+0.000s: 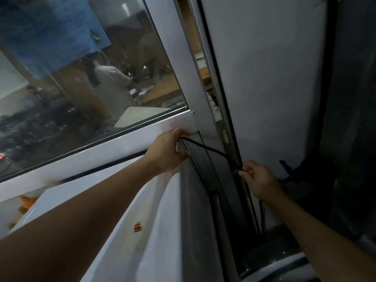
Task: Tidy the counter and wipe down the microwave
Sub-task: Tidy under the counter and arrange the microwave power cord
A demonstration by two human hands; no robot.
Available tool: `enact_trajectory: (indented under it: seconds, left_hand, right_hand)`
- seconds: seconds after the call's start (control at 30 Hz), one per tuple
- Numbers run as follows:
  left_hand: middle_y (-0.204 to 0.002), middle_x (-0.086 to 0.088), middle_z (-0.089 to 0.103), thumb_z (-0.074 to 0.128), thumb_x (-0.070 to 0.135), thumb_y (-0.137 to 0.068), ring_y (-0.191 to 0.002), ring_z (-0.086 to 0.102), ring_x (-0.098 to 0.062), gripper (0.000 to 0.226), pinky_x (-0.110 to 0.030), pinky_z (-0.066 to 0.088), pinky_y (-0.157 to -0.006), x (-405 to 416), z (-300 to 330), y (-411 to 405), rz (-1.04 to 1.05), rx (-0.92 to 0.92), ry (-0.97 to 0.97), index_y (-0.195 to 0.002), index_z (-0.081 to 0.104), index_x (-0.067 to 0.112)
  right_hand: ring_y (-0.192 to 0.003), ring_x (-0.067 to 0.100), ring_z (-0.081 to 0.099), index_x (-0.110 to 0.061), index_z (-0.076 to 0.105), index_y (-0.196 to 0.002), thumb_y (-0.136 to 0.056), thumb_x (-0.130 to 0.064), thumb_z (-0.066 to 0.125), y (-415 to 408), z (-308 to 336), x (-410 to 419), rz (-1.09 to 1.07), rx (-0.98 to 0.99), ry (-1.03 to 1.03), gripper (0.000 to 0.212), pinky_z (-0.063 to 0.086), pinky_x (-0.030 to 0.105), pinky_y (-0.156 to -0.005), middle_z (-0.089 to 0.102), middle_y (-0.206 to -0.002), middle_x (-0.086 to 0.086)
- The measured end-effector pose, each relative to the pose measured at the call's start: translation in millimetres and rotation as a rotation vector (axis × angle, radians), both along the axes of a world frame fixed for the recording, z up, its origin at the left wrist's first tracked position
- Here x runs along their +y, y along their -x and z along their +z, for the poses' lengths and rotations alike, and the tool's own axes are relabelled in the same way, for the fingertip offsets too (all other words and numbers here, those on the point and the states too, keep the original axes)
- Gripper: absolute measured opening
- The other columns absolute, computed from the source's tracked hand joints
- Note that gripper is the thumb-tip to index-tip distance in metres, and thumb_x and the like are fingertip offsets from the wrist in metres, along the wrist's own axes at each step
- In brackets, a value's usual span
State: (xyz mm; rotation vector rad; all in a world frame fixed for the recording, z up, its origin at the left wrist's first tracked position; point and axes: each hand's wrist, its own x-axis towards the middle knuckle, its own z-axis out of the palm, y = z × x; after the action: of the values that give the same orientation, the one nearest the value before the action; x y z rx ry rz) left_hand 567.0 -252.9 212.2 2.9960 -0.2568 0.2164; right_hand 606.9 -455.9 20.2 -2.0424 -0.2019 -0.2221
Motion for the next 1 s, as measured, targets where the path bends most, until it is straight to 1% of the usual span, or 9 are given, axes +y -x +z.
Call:
enact_trajectory:
  seconds: [0.17,0.27,0.33,0.4,0.53,0.63,0.77,0.93,1.0]
  left_hand:
    - [-0.135,-0.004,0.052,0.068,0.022,-0.083,-0.125,0.047,-0.024,0.053,-0.040,0.040,-0.105,-7,8,2,-0.012,0.023,0.032,-0.132,0.047,0.019]
    - [-0.138,-0.002,0.049,0.068,0.027,-0.082,-0.127,0.044,-0.023,0.057,-0.042,0.038,-0.105,-18,12,0,-0.044,0.019,0.006,-0.134,0.044,0.025]
    - [-0.139,-0.001,0.048,0.067,0.028,-0.083,-0.129,0.042,-0.023,0.058,-0.043,0.035,-0.107,-28,14,-2,-0.064,0.006,-0.001,-0.135,0.042,0.027]
    - [-0.138,-0.001,0.049,0.067,0.030,-0.083,-0.129,0.043,-0.024,0.057,-0.044,0.034,-0.108,-37,15,-4,-0.087,-0.006,-0.008,-0.134,0.042,0.027]
    - [-0.130,0.004,0.057,0.066,0.029,-0.083,-0.123,0.049,-0.020,0.047,-0.038,0.039,-0.102,-50,17,-6,-0.140,-0.068,-0.052,-0.127,0.049,0.027]
    - [-0.121,0.006,0.062,0.064,0.024,-0.084,-0.116,0.054,-0.016,0.036,-0.034,0.044,-0.094,-55,20,-3,-0.184,-0.102,-0.009,-0.119,0.058,0.026]
    - [-0.105,0.007,0.068,0.061,0.020,-0.086,-0.104,0.060,-0.014,0.016,-0.039,0.052,-0.088,-57,29,0,-0.207,-0.126,0.034,-0.100,0.067,0.027]
    - [-0.098,0.006,0.069,0.062,0.023,-0.086,-0.098,0.063,-0.016,0.010,-0.040,0.054,-0.083,-47,37,5,-0.202,-0.168,0.048,-0.094,0.067,0.027]
    - [-0.096,0.005,0.069,0.062,0.023,-0.087,-0.096,0.063,-0.017,0.008,-0.041,0.054,-0.082,-42,40,7,-0.197,-0.188,0.082,-0.092,0.067,0.027]
  right_hand:
    - [-0.058,0.020,0.047,-0.015,0.042,-0.064,-0.090,-0.023,0.058,7,35,-16,-0.049,-0.002,0.070,0.032,0.043,0.035,-0.057,0.047,-0.057,0.003]
    - [-0.060,0.021,0.049,-0.014,0.045,-0.066,-0.089,-0.024,0.059,13,59,-18,-0.072,-0.019,0.070,0.029,0.042,0.034,-0.057,0.053,-0.061,0.008]
    - [-0.058,0.022,0.050,-0.017,0.045,-0.065,-0.089,-0.024,0.059,18,73,-18,-0.062,-0.056,0.065,0.030,0.044,0.036,-0.057,0.055,-0.060,0.008]
    - [-0.053,0.019,0.049,-0.016,0.048,-0.067,-0.089,-0.024,0.060,23,84,-18,-0.052,-0.108,0.052,0.026,0.042,0.034,-0.054,0.055,-0.058,0.006]
    - [-0.049,0.007,0.046,-0.020,0.050,-0.068,-0.087,-0.023,0.064,31,104,-15,-0.088,-0.215,0.062,0.023,0.038,0.028,-0.051,0.050,-0.052,-0.004]
    - [-0.048,0.003,0.045,-0.023,0.051,-0.069,-0.087,-0.023,0.064,37,117,-13,-0.090,-0.248,0.079,0.022,0.034,0.022,-0.048,0.049,-0.052,-0.007]
    - [-0.049,0.001,0.047,-0.024,0.053,-0.072,-0.087,-0.023,0.064,48,128,-11,-0.080,-0.292,0.087,0.019,0.031,0.013,-0.046,0.050,-0.054,-0.010]
    - [-0.064,-0.006,0.054,-0.022,0.058,-0.088,-0.088,-0.022,0.062,58,128,-9,0.004,-0.272,0.024,0.004,0.038,0.008,-0.054,0.056,-0.071,-0.015]
    - [-0.072,-0.003,0.055,-0.022,0.057,-0.093,-0.088,-0.022,0.062,60,120,-10,0.022,-0.221,0.051,0.007,0.038,0.009,-0.059,0.058,-0.080,-0.014]
